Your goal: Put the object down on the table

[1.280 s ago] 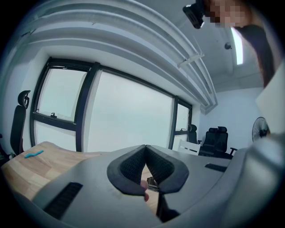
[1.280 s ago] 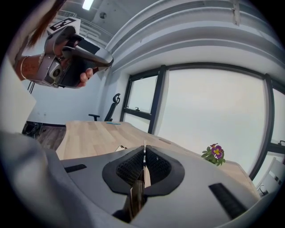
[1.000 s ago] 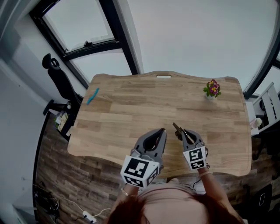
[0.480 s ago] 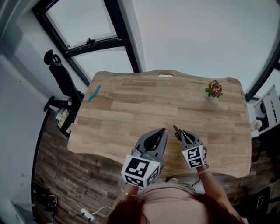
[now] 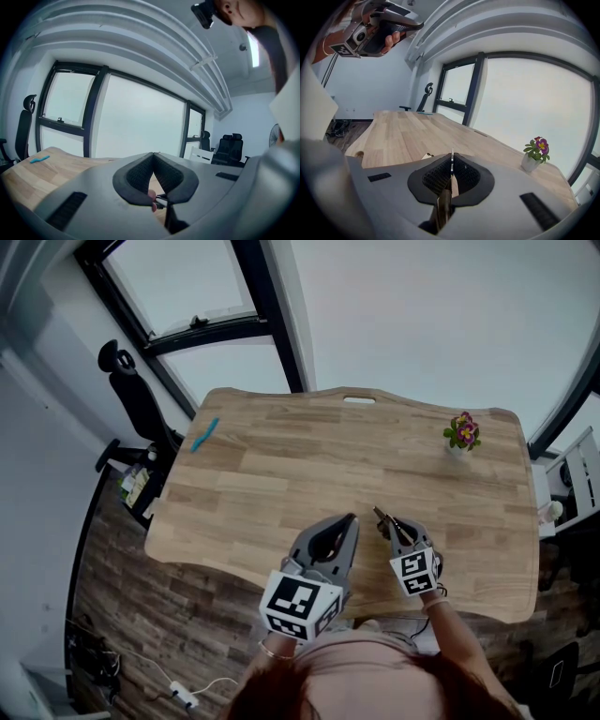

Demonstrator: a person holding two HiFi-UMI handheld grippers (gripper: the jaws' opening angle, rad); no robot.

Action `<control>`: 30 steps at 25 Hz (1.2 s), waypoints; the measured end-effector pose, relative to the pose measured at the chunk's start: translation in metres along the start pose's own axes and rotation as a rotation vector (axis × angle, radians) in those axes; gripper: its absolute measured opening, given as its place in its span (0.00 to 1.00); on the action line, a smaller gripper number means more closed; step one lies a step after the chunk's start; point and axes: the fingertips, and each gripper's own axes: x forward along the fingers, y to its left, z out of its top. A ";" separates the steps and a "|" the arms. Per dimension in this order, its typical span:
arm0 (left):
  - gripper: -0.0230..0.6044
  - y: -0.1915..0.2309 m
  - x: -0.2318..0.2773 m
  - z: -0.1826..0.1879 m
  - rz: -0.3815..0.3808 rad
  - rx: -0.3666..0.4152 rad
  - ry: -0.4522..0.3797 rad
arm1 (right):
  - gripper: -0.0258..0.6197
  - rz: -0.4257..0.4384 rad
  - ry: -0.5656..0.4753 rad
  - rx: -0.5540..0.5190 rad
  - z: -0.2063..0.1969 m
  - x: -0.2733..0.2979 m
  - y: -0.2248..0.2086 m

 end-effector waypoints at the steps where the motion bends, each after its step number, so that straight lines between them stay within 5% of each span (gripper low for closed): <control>1: 0.04 0.000 0.000 0.000 0.002 0.000 0.000 | 0.05 0.001 0.005 -0.003 -0.002 0.000 0.000; 30: 0.04 0.003 0.002 -0.006 0.012 -0.013 0.015 | 0.05 0.040 0.065 -0.033 -0.034 0.003 0.016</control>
